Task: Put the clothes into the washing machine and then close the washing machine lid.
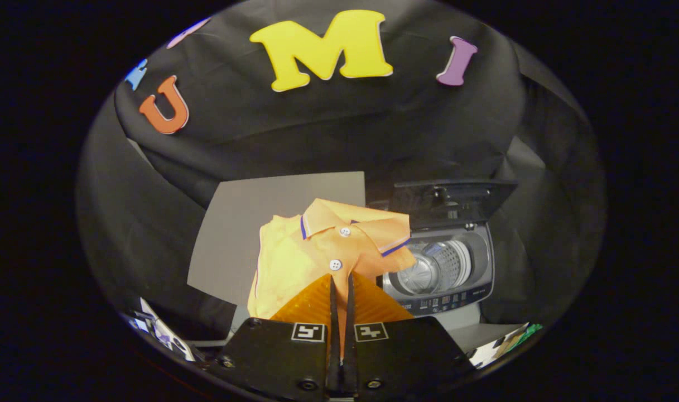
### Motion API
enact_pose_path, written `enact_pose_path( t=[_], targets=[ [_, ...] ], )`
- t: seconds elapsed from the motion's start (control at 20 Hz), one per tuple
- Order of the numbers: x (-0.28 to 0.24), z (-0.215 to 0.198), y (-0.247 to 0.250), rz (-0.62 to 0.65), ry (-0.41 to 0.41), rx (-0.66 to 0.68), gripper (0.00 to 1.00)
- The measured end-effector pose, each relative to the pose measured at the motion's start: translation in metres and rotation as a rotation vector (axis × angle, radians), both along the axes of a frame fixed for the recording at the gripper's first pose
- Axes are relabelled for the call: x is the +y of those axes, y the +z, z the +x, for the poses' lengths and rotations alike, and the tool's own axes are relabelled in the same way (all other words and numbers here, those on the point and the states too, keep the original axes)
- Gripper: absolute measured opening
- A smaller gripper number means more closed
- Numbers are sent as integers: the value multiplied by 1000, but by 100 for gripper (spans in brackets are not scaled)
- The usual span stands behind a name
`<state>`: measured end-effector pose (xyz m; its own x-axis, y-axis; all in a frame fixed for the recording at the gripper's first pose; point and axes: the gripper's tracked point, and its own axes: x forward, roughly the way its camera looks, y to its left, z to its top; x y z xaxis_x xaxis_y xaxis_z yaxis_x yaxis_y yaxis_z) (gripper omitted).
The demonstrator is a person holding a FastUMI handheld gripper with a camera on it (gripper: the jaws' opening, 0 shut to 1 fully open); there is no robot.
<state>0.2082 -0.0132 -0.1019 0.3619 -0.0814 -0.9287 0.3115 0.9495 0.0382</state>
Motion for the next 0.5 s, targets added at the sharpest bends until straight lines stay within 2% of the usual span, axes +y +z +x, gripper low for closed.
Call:
enact_pose_path(
  t=[0.3,0.5],
  targets=[
    [-55,-22,4,24,-54,-22,6],
    [-107,-26,5,18,-45,-19,6]
  ],
)
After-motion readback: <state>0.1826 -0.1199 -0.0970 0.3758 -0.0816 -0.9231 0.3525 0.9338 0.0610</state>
